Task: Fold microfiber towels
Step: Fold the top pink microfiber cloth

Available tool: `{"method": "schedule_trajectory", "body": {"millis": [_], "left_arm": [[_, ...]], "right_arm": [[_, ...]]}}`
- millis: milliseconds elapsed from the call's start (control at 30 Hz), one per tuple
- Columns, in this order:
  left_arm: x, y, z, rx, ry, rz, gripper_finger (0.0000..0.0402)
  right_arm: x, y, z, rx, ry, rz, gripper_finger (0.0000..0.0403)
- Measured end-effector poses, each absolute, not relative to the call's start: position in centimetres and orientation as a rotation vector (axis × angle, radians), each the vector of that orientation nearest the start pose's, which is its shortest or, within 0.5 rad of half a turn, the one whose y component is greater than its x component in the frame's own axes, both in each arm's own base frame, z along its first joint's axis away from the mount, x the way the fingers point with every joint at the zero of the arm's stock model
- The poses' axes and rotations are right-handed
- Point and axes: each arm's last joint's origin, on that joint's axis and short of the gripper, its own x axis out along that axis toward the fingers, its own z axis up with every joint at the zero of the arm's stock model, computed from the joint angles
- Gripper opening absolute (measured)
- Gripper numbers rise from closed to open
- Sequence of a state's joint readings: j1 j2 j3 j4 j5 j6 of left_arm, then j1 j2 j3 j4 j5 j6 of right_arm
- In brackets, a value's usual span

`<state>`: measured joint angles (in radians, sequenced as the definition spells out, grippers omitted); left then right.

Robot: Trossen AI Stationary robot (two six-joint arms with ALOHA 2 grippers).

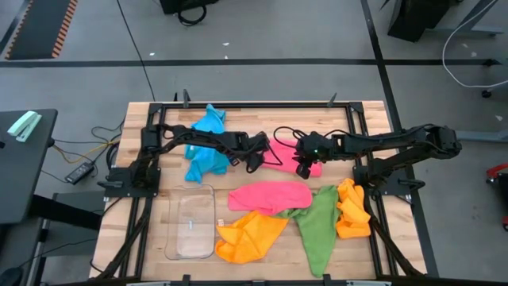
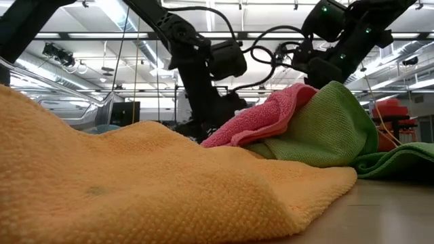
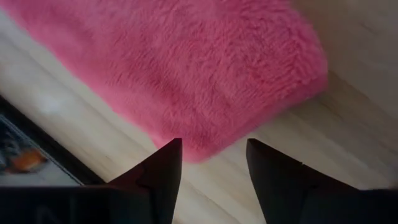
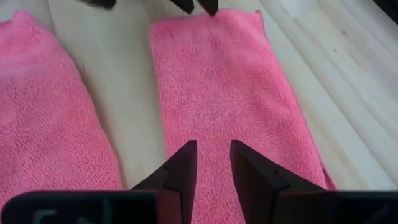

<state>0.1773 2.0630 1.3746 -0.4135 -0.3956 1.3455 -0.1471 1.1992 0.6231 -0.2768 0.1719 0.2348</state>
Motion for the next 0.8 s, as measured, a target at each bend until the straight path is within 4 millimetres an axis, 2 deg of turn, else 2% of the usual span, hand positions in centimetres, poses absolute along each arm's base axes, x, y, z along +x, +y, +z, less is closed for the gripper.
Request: {"method": "schedule_trajectory", "body": {"millis": [100,567,800], "left_arm": [[40.9,8.5,14.1,1.334,1.254,-0.287,0.0184],[40.5,9.1,13.2,1.452,1.29,-0.426,0.0156],[40.7,9.6,12.5,1.47,1.27,-0.454,0.0168]], "right_arm": [[22.3,-3.8,19.4,0.208,0.811,-0.398,0.0106],[22.4,-3.6,19.5,0.21,0.803,-0.382,0.0106],[22.5,-3.6,19.5,0.211,0.793,-0.38,0.0106]]}}
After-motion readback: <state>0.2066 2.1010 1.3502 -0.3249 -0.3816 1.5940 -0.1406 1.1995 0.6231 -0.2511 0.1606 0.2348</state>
